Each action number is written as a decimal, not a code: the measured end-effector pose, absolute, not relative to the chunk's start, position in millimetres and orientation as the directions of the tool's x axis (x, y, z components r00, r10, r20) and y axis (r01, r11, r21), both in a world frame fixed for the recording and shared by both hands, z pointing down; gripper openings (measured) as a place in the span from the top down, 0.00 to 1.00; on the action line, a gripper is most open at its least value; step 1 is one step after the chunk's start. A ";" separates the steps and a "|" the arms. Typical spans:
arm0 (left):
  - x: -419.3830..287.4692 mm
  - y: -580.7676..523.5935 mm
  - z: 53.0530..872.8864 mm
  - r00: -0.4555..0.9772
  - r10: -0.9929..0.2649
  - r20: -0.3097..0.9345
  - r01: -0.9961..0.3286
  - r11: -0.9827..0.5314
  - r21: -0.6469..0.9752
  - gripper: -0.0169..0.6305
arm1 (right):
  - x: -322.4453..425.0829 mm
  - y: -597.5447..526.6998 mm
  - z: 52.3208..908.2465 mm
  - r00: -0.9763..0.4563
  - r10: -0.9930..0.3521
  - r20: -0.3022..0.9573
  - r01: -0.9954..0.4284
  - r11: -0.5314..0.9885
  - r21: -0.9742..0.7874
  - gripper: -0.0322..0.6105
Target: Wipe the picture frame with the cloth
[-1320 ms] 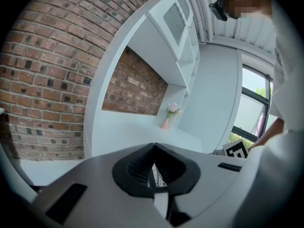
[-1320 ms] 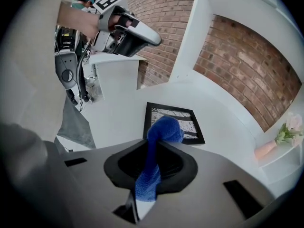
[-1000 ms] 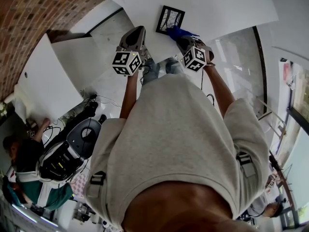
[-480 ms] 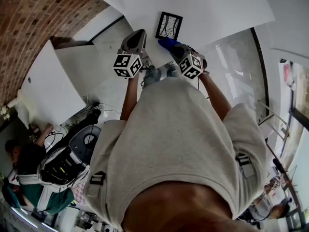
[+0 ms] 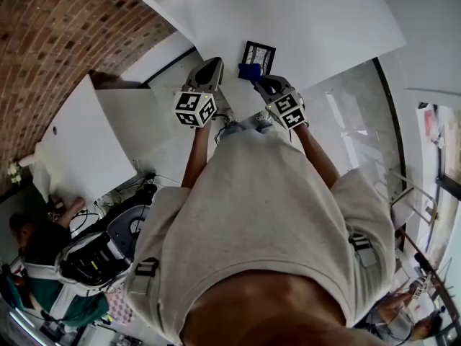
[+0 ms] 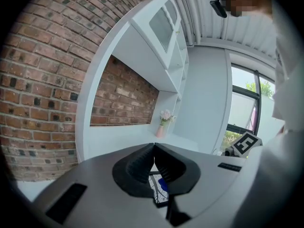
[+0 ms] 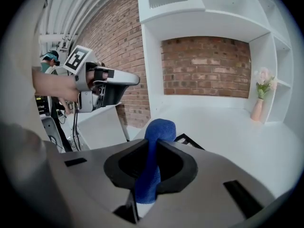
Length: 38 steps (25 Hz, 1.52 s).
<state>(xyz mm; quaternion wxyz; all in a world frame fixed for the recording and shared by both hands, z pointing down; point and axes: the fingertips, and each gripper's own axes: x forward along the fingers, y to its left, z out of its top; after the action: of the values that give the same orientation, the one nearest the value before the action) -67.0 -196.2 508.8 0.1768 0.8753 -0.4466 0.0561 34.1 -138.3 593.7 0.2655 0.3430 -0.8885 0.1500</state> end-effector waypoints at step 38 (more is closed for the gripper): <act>-125.0 -243.7 429.8 0.494 -0.861 0.121 -0.867 -0.477 0.145 0.95 | 121.2 -242.6 448.0 -0.442 -0.860 0.257 -0.891 0.454 -0.014 0.85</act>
<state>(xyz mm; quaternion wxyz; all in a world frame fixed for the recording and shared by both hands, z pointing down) -125.0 -243.7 429.8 0.0935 0.8591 -0.5029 0.0155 121.2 -242.6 448.0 0.1068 0.5174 -0.8459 0.0736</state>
